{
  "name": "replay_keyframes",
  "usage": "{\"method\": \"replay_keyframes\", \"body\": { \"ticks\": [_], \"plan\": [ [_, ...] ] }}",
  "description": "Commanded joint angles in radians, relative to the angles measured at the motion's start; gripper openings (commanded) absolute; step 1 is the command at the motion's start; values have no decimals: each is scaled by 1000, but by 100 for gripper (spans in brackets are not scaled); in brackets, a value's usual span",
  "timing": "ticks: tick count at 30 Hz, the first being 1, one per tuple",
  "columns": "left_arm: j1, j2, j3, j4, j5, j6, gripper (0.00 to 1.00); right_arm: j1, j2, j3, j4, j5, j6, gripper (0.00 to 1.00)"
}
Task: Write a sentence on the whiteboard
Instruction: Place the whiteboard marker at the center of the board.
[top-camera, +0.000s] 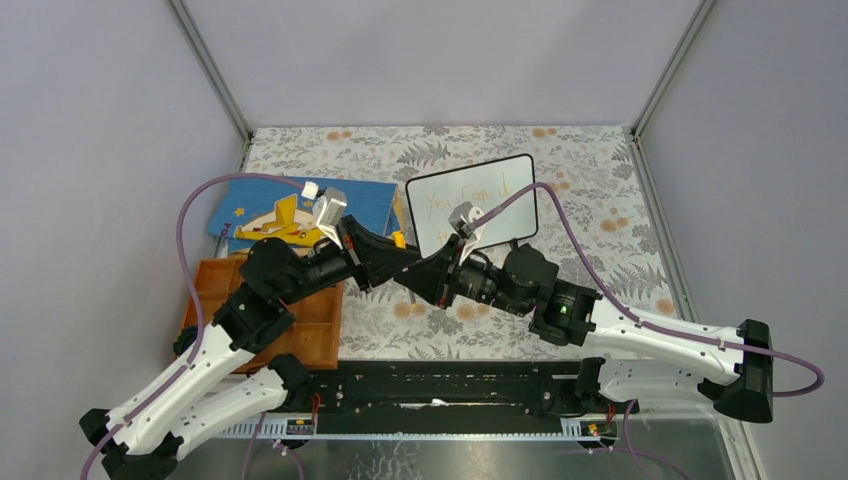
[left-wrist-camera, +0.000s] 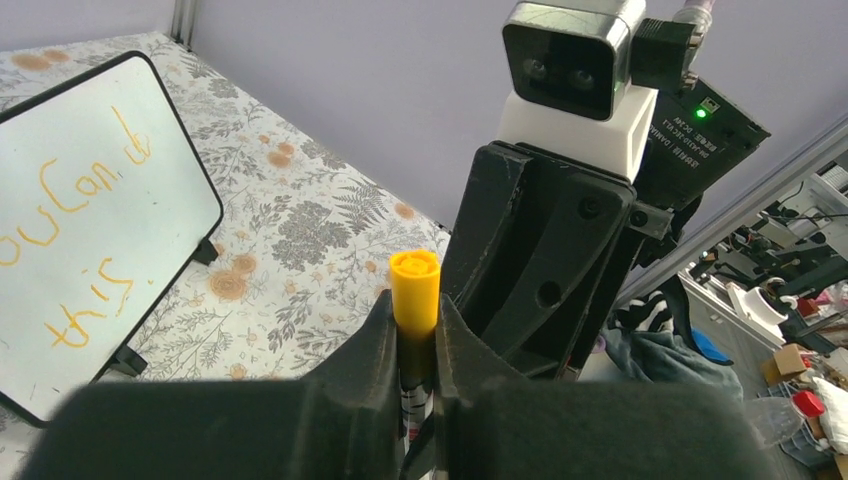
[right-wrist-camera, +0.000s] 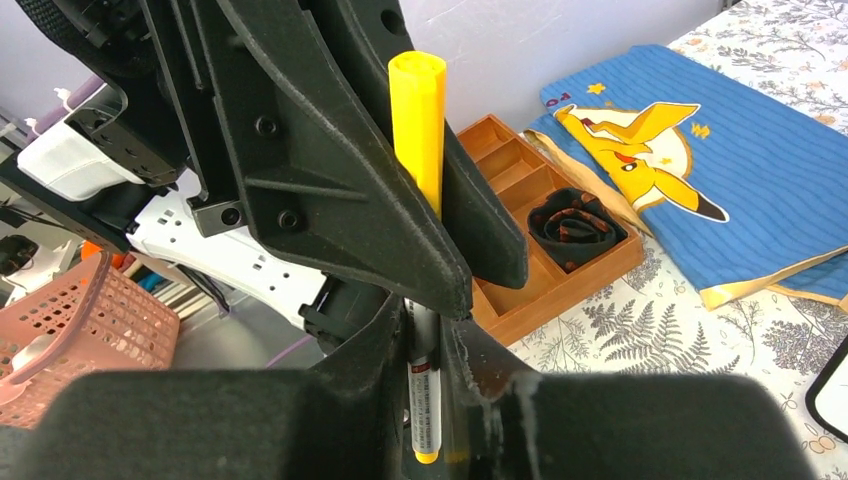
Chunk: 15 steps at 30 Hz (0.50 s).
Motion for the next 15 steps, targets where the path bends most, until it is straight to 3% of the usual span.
{"method": "replay_keyframes", "body": {
  "ticks": [1,3,6,8,9,15],
  "plan": [
    [0,-23,-6,47,-21,10,23,-9,-12,8,10,-24,-7,0],
    [-1,-23,-7,46,-25,10,34,-9,-19,7,3,-18,-13,0],
    [-1,-19,-6,39,-34,22,58,-9,-32,4,-18,-2,-28,0],
    [-1,-8,4,5,-53,41,88,-9,-43,5,-50,30,-38,0],
    [-2,-3,15,-19,-72,47,97,-9,-50,6,-71,45,-43,0],
    [-1,-63,45,-112,-310,100,99,-9,-137,11,-283,176,-64,0]
  ]
}}
